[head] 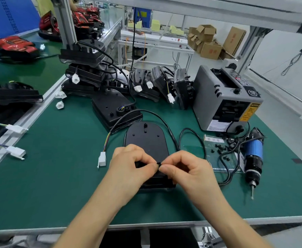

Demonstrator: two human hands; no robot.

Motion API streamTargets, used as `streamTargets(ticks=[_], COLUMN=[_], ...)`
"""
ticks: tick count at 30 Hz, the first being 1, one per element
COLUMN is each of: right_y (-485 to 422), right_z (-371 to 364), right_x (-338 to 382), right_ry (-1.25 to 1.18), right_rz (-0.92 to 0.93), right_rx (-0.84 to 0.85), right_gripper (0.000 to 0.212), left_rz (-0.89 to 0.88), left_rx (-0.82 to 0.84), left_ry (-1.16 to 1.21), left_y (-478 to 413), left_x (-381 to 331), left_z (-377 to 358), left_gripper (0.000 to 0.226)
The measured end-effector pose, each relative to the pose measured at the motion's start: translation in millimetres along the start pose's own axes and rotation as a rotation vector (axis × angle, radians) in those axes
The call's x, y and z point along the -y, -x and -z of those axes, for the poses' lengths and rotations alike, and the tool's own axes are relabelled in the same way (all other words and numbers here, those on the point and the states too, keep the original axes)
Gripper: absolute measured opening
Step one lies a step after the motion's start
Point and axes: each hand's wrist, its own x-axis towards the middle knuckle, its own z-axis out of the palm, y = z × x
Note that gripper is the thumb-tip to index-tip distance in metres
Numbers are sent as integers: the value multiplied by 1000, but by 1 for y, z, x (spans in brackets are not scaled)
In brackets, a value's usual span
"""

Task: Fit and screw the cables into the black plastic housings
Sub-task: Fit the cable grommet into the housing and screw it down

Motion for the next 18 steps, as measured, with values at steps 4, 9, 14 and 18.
streamTargets(ticks=[4,9,14,18], right_y=[-3,-7,-13,-16], right_z=[-3,0,1,1], right_x=[-2,0,-1,-2], right_ry=[-20,66,74,112], right_rz=[18,22,-34,-52], right_rx=[-25,36,58,55], right_gripper=[12,12,19,18], left_rz=[-8,-7,-13,-24], left_rx=[-10,-18,-36,-53], left_ry=[3,1,-8,-13], left_y=[1,0,1,2], left_x=[0,0,-1,0], left_z=[-1,-2,-4,-6], left_gripper=[15,15,12,11])
